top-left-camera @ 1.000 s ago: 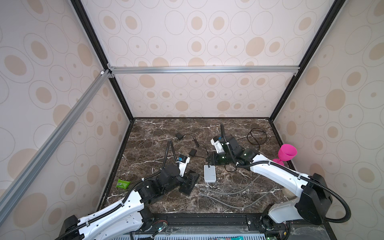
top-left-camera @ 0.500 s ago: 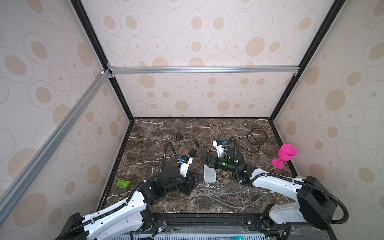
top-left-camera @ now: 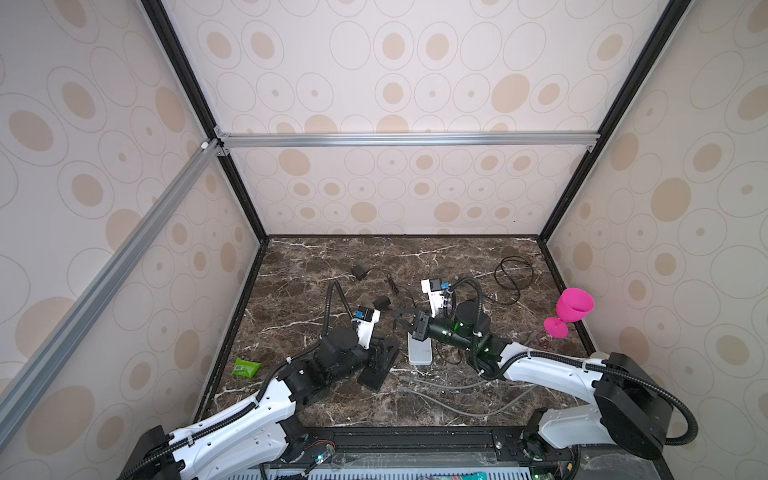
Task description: Insert the plug into the switch port
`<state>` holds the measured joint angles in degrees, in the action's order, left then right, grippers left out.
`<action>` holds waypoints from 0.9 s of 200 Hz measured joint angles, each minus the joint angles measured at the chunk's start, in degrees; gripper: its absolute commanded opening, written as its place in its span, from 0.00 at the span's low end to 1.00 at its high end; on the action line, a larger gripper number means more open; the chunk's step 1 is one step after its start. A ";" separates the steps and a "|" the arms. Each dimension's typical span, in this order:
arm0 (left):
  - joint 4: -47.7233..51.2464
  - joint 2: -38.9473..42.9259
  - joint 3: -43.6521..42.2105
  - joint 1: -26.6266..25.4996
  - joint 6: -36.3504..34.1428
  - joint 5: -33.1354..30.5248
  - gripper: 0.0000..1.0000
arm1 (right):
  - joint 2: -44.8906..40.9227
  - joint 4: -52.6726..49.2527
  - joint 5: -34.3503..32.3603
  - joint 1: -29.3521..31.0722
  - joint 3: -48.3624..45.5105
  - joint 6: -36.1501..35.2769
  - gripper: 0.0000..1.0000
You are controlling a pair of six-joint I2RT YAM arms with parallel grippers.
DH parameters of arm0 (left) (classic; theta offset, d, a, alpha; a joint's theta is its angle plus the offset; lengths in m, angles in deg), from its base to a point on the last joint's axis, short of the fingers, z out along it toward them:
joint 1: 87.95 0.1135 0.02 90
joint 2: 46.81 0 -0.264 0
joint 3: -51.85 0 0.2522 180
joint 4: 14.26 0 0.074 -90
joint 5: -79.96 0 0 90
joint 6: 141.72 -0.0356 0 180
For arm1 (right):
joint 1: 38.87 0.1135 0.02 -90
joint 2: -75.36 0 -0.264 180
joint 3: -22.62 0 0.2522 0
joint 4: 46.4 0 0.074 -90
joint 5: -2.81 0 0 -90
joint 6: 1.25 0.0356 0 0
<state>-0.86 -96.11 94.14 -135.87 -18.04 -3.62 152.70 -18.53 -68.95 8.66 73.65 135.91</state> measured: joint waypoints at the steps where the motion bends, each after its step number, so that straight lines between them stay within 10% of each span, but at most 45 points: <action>1: 0.00 0.00 0.00 0.07 0.02 0.04 0.47 | 0.00 0.02 0.02 0.02 -0.02 -0.04 0.00; 180: -2.25 -2.82 1.84 5.31 -0.46 6.97 0.19 | 2.29 3.85 2.56 0.11 -0.35 0.90 0.00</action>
<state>-3.11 -98.93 95.98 -130.56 -18.50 3.35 154.99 -14.69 -66.39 8.77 73.30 136.80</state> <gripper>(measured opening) 0.228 0.042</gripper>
